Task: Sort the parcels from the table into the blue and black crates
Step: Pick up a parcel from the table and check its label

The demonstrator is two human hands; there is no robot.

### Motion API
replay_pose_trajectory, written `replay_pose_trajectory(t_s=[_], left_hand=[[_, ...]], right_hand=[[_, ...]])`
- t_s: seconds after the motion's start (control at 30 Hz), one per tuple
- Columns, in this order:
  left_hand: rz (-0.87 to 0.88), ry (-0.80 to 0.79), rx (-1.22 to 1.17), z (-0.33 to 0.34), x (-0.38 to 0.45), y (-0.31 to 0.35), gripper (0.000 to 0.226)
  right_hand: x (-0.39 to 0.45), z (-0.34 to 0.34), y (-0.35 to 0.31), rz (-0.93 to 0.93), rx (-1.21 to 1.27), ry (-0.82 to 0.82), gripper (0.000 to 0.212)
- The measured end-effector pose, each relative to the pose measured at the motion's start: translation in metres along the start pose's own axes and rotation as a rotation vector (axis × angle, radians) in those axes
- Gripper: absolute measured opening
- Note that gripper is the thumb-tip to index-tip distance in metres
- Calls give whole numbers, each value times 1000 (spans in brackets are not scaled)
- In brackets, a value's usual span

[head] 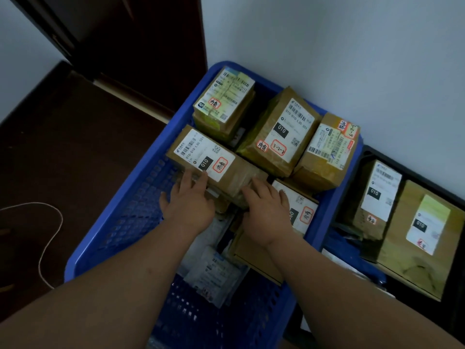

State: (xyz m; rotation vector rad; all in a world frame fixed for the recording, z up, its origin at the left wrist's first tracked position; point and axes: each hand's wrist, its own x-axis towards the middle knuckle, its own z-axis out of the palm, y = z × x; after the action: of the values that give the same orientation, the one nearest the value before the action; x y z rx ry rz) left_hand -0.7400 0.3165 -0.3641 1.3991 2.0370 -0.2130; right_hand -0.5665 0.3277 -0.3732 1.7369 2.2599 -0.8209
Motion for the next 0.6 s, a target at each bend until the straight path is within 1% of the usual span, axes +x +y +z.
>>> replay_pose_trajectory(t_s=[0.2,0.37,0.5,0.6], left_hand=[[-47,13,-87,9,-46,15,69],[-76,9,-155,9,-87,31,67],[-76,40,-215,13,-118,44,66],[-38,35,-233,19,-135,54,65]], right_hand=[[-24,-21,6,4,75,10,53],[-50,-43,21,5,53,-30,52],[-81,-53,34,22,35,-22,51],[-114,-63,44,49,45,15,48]])
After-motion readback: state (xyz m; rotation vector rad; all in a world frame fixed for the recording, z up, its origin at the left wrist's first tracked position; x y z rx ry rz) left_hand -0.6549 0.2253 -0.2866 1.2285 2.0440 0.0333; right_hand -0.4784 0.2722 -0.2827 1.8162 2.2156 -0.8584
